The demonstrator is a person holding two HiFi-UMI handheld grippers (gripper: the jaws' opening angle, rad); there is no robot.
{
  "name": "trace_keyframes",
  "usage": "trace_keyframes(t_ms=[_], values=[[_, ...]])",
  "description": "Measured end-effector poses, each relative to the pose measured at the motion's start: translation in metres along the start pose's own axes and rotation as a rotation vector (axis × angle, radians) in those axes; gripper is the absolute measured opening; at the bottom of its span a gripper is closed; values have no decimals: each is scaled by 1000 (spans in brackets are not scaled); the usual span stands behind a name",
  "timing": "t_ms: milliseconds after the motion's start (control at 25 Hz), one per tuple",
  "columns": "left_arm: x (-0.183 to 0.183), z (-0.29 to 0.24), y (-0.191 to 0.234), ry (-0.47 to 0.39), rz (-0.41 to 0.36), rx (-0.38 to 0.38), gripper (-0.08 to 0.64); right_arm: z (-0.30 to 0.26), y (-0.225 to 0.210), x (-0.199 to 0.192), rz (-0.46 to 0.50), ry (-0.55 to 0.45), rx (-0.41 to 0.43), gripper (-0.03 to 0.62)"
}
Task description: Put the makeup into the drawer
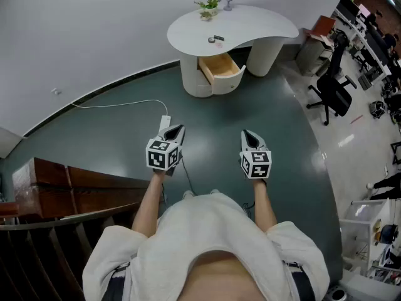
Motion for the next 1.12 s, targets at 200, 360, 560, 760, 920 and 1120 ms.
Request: trace_keyframes(t_ms=[200, 360, 560, 760, 920, 1120], values=[[-2, 0, -4, 10, 2, 5, 11, 2, -4, -2, 5, 7, 0, -3], [-3, -1, -7, 11, 5, 6, 11, 4, -7, -4, 6, -1, -4, -3], [-4, -5, -18, 15, 10, 7, 11, 3, -6, -5, 19, -29, 67, 353], [-6, -11, -36, 18, 17, 11, 11, 7, -15, -16, 39, -2, 91, 322], [-10, -19, -54, 25, 29, 22, 11, 12, -27, -26, 51, 6, 98, 307], [-17, -25, -73, 44, 45, 22, 11, 15, -41, -34, 59, 29, 101, 295]])
Point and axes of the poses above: the fingertips, and each gripper's own axes: z backward along the fingers, y to its left, x out of its top, the point moved 5 cm from there along z, backward along the fingers, and after that the axes turned 13 degrees about y, right-handed, at the moved point
